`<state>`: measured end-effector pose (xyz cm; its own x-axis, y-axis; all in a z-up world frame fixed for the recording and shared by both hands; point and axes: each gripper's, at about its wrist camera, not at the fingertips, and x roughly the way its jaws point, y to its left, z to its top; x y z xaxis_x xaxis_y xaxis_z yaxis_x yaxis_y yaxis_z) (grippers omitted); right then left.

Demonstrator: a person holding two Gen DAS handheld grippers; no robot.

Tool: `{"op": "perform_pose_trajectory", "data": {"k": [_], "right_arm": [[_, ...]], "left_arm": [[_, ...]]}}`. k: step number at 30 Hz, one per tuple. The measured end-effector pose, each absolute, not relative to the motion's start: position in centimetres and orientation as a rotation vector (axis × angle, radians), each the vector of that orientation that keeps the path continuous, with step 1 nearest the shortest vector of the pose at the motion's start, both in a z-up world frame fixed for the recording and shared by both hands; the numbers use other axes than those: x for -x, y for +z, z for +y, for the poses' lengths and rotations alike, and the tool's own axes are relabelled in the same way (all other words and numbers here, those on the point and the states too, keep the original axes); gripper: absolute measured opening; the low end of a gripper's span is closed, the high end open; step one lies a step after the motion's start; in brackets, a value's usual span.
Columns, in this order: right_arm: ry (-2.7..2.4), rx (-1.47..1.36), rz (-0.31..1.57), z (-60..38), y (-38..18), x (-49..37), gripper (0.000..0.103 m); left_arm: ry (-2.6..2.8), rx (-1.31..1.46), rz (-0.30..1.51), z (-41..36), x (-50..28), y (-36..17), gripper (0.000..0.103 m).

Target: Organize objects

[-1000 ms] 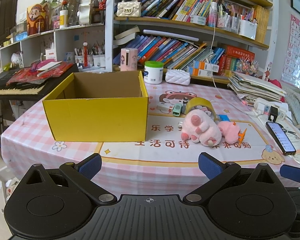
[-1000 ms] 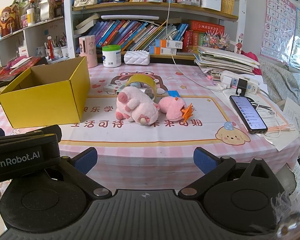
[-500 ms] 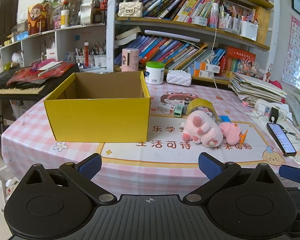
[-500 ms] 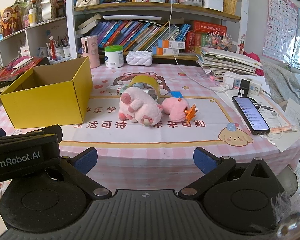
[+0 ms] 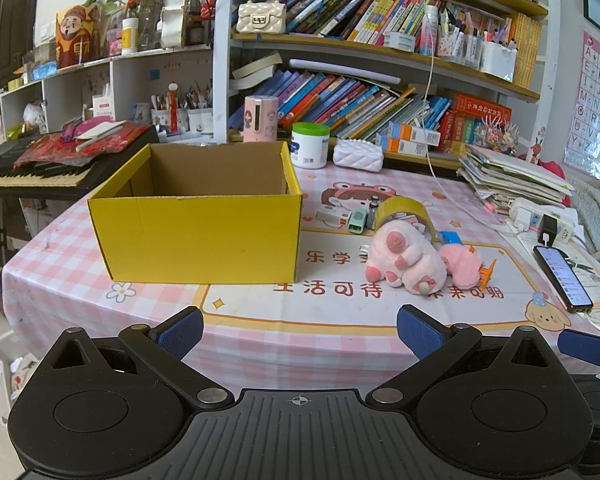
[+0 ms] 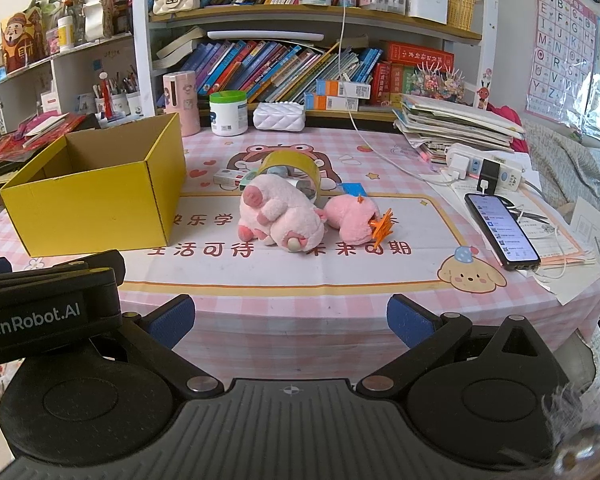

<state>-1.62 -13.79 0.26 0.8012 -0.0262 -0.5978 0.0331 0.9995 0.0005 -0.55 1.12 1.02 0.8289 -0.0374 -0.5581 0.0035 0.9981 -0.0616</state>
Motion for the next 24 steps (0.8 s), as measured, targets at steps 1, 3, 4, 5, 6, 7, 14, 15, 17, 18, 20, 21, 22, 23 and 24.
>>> {"op": "perform_pose_trajectory", "data": {"k": [1, 3, 4, 5, 6, 7, 14, 15, 17, 18, 20, 21, 22, 23, 24], "right_arm": [[-0.032, -0.011, 0.641, -13.79, 0.26, 1.63, 0.103], [-0.032, -0.011, 0.64, -13.76, 0.27, 1.63, 0.103], [-0.032, -0.011, 0.64, -13.76, 0.27, 1.64, 0.103], [-0.032, -0.011, 0.64, -13.75, 0.27, 1.64, 0.103], [-0.032, -0.011, 0.64, -13.73, 0.28, 1.64, 0.103], [-0.032, -0.011, 0.64, -13.72, 0.28, 1.64, 0.103], [-0.033, -0.012, 0.64, -13.72, 0.3, 1.65, 0.103], [-0.033, -0.012, 0.64, -13.73, 0.3, 1.63, 0.103], [-0.035, -0.012, 0.641, -13.63, 0.21, 1.5, 0.103], [-0.036, -0.012, 0.641, -13.55, 0.14, 1.49, 0.103], [-0.035, -0.012, 0.641, -13.56, 0.1, 1.5, 0.103], [-0.035, -0.012, 0.641, -13.55, 0.1, 1.48, 0.103], [-0.035, -0.012, 0.641, -13.57, 0.1, 1.49, 0.103], [-0.035, -0.012, 0.641, -13.58, 0.1, 1.48, 0.103], [-0.035, -0.011, 0.641, -13.57, 0.1, 1.46, 0.103]], "left_arm": [[-0.022, 0.059, 0.593, 1.12, 0.55, 1.02, 0.103], [-0.022, 0.059, 0.593, 1.12, 0.54, 1.02, 0.103], [-0.021, 0.059, 0.593, 1.13, 0.52, 1.02, 0.103], [-0.022, 0.059, 0.593, 1.13, 0.54, 1.02, 0.103], [-0.022, 0.059, 0.593, 1.14, 0.53, 1.02, 0.103], [-0.022, 0.059, 0.593, 1.14, 0.56, 1.02, 0.103], [-0.025, 0.058, 0.593, 1.33, 0.47, 0.93, 0.103], [-0.026, 0.058, 0.594, 1.42, 0.43, 0.86, 0.103], [-0.029, 0.06, 0.595, 1.57, 0.37, 0.72, 0.103], [-0.029, 0.06, 0.595, 1.61, 0.35, 0.66, 0.103], [-0.03, 0.06, 0.594, 1.62, 0.28, 0.63, 0.103], [-0.031, 0.06, 0.593, 1.62, 0.33, 0.56, 0.103], [-0.031, 0.06, 0.592, 1.53, 0.36, 0.51, 0.103], [-0.031, 0.06, 0.593, 1.53, 0.35, 0.5, 0.103], [-0.031, 0.061, 0.593, 1.53, 0.36, 0.51, 0.103]]}}
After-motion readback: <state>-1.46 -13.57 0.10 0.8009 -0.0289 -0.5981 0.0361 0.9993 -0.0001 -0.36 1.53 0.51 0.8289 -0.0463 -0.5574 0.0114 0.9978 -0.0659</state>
